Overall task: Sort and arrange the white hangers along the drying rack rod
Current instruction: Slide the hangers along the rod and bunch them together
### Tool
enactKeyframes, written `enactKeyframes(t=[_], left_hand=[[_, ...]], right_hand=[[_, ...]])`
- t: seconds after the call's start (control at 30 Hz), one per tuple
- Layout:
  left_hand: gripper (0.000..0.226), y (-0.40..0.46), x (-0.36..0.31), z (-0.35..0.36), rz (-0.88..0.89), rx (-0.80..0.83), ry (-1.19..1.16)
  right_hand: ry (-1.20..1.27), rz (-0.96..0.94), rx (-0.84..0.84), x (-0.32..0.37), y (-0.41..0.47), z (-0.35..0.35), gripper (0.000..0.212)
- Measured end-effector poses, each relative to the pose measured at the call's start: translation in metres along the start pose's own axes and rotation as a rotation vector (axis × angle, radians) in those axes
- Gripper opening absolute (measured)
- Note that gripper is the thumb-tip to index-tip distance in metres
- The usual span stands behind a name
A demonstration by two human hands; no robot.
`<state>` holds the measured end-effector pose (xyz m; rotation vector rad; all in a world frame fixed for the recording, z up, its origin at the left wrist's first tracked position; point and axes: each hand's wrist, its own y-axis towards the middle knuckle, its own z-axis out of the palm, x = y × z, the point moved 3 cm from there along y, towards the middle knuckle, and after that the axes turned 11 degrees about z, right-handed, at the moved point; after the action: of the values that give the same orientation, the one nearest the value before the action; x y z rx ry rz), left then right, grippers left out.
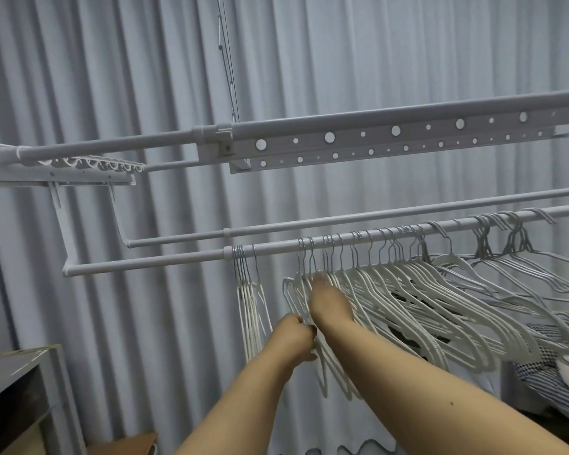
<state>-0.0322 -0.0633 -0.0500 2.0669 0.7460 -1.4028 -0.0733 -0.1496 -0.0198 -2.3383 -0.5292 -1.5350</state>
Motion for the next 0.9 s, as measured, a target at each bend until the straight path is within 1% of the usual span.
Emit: enactKeyframes(t=[0.03,0.17,0.23,0.3,0.33,0.4,0.47,0.67,0.73,0.8,0.83,0.9], left_hand=[[0.012,0.0,0.002,0.001,0.005,-0.006,-0.003],[0.013,-0.002,0.005,0.0,0.027,-0.03,0.042],[0.011,-0.004,0.002,-0.001,0.053,-0.064,0.053],[0.018,-0.004,-0.004,-0.005,0.103,-0.121,0.054],[0.022,-0.004,-0.009,-0.007,0.123,-0.144,0.037],[0.029,0.0,-0.018,-0.012,0.128,-0.177,-0.038],[0.028,0.004,-0.025,-0.017,0.097,-0.206,-0.122],[0.015,0.007,-0.023,-0.023,0.005,-0.217,-0.341],[0.017,0.002,-0.022,-0.025,-0.013,-0.209,-0.414],[0.019,-0.005,-0.025,-0.029,-0.032,-0.193,-0.506],[0.019,-0.009,-0.028,-0.031,-0.054,-0.176,-0.559],[0.021,-0.019,-0.036,-0.036,-0.107,-0.12,-0.628]], right_hand=[[0.019,-0.002,0.018,-0.001,0.001,0.003,0.063],[0.22,0.01,0.089,0.0,0.003,0.016,0.074],[0.255,0.01,0.109,-0.001,0.001,0.017,0.067],[0.275,0.012,0.116,-0.001,-0.003,0.014,0.06],[0.278,0.019,0.122,-0.002,-0.003,0.013,0.061],[0.282,0.032,0.131,-0.005,-0.003,0.014,0.066],[0.281,0.034,0.133,-0.007,0.0,0.017,0.066],[0.24,0.025,0.129,-0.01,0.005,0.016,0.06],[0.18,0.021,0.146,-0.011,0.01,0.017,0.052],[0.104,0.003,0.169,-0.012,0.015,0.021,0.039],[0.075,-0.002,0.174,-0.012,0.016,0.022,0.037],[0.03,0.014,0.181,-0.012,0.018,0.024,0.039]])
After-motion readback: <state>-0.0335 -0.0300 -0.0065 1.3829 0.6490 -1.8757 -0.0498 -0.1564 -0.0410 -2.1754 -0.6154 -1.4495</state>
